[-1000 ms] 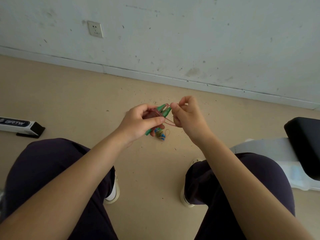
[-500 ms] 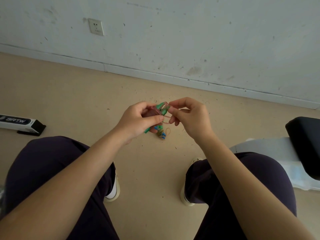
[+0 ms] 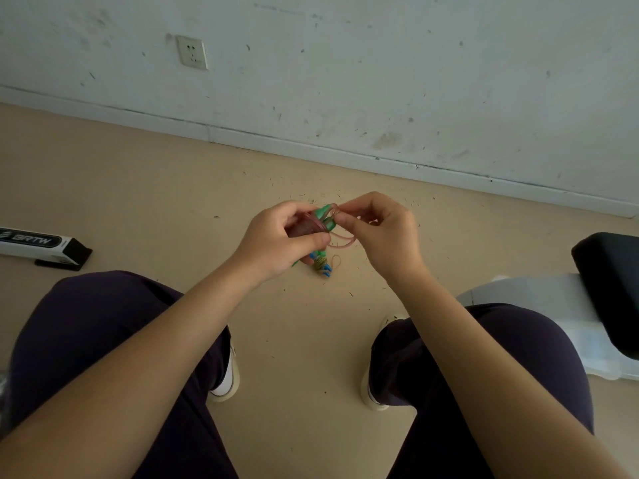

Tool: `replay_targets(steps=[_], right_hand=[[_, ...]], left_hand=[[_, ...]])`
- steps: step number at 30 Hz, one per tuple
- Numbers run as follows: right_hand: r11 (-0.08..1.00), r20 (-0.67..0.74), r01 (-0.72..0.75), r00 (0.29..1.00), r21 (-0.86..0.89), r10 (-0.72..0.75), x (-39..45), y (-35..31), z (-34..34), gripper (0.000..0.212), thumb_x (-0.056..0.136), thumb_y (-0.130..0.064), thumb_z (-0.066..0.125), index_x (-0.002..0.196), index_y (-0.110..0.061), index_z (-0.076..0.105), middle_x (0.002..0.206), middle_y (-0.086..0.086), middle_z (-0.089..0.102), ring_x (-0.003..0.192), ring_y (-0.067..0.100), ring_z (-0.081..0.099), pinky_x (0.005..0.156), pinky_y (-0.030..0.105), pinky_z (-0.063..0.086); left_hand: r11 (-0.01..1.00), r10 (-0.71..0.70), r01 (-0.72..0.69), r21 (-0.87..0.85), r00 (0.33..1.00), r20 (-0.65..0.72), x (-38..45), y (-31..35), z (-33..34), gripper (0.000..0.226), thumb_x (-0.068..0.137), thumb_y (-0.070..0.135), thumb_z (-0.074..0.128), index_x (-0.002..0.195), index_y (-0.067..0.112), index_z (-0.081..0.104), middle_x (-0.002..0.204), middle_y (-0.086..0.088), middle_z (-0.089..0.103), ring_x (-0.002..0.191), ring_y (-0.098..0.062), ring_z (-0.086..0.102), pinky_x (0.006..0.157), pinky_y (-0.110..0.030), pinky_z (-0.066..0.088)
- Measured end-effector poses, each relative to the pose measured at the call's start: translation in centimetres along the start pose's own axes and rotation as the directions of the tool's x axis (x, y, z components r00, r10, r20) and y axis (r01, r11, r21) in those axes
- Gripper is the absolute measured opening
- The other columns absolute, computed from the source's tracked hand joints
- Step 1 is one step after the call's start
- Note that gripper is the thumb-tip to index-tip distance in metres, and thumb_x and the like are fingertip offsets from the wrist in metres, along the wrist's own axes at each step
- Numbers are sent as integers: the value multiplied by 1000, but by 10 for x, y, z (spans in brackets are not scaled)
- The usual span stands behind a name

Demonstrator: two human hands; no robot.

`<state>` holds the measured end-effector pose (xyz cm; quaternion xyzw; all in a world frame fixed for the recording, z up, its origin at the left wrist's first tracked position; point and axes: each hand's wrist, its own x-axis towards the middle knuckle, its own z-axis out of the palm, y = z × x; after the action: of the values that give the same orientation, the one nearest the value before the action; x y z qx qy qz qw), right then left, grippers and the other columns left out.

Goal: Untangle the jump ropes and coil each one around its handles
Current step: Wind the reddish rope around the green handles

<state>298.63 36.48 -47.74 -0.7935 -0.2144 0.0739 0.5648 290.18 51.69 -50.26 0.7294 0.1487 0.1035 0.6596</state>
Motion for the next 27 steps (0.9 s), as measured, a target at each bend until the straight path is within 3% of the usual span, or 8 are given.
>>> replay_targets(steps=[5,8,11,17,22,27], right_hand=[[991,39,-56,998,119,52,-3,-2,0,9,81,-12,79,83,-16,71,77,17,66,57,10,51,52,21,44],[993,25,-67,998,102,65,-3,-3,0,9,81,-12,79,82,-13,70,73,6,68,54,5,52,52,20,45],[997,-8,-52,999,62,53,-3,-2,1,14,80,-17,80,79,-10,68,71,5,68,54,7,54,54,23,46],[999,-29,1,1000,32,0,-5,-4,4,15,78,-13,81,77,-9,67,68,-8,65,58,-1,54,58,16,44],[999,40,39,998,33,-40,-3,-1,-3,21,77,-11,82,78,-19,63,68,-6,59,60,4,50,57,18,43],[997,167,66,984,30,-70,-1,0,-10,20,78,-8,80,94,-15,70,70,-1,54,60,5,47,57,18,42]], left_hand=[[997,-37,38,-66,999,12,1,-1,-2,46,80,6,80,123,7,63,101,-9,74,87,-30,75,67,-40,59],[993,-44,49,-111,998,45,-1,2,-3,42,82,3,78,121,6,64,97,-9,75,87,-27,75,63,-35,58],[986,-54,64,-155,996,69,-2,5,-3,33,83,1,75,114,8,67,91,-6,76,83,-23,75,60,-32,58],[984,-64,86,-157,988,137,-4,10,-4,32,86,2,72,117,2,66,98,-18,74,84,-29,74,57,-30,57],[994,-34,53,-92,979,199,-2,12,-9,32,85,-3,72,115,7,67,89,-9,74,79,-23,73,55,-30,55],[997,-34,49,-58,971,236,-3,13,-11,36,83,-3,74,117,9,67,88,-8,74,82,-34,73,53,-31,54]])
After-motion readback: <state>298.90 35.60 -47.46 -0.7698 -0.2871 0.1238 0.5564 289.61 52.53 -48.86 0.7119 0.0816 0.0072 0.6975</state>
